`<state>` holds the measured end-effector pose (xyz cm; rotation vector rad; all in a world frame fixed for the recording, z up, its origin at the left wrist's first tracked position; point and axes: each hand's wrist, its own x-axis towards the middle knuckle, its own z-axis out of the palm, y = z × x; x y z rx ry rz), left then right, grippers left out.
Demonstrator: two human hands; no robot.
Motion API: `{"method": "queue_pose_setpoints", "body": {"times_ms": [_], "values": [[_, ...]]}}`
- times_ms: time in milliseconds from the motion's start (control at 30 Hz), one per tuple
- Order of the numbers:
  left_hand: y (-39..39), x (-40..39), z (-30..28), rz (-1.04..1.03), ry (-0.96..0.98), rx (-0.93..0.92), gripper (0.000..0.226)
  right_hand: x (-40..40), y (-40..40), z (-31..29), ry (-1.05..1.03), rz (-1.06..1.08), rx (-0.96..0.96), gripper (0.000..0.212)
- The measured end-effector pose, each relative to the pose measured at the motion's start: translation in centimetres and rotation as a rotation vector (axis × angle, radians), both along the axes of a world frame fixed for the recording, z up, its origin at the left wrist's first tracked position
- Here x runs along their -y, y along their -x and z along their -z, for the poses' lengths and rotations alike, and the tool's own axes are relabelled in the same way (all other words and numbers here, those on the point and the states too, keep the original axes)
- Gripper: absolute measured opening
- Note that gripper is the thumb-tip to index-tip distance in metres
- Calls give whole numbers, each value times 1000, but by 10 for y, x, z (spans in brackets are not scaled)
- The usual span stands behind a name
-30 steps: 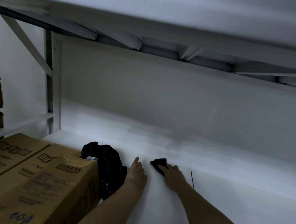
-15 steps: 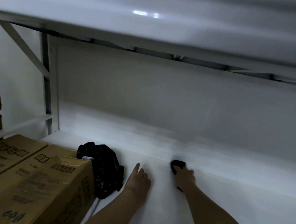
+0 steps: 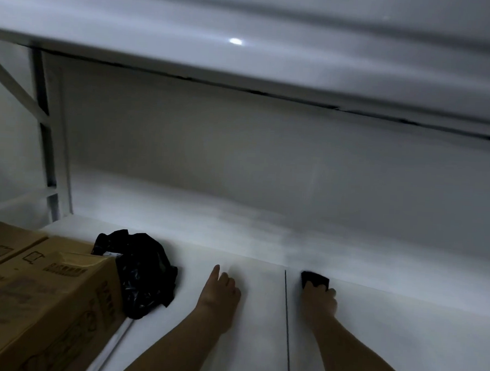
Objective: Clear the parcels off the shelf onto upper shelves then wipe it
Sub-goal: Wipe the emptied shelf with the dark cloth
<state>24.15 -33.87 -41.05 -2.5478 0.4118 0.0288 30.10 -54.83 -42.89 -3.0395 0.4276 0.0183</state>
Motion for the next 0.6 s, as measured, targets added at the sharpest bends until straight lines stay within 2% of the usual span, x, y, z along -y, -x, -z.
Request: {"method": "queue_pose_setpoints", "body": {"times_ms": [100,233,333,400,533,600], "values": [[3,10,-2,-25,-3,-5,62,-29,5,5,-72,9,-4,42],[11,22,-3,-67,12,-9,62,-65,10,9,-26,-385,-9,53],[17,30,-3,-89,14,-16,63,-55,9,9,36,-645,10,60],[19,31,-3,-97,20,-10,63,-34,7,8,49,-589,5,57],[24,36,-4,-105,51,-10,60,6,11,5,100,-207,2,50],[24,37,-5,-113,56,-12,60,7,14,4,117,-119,-45,51]]}}
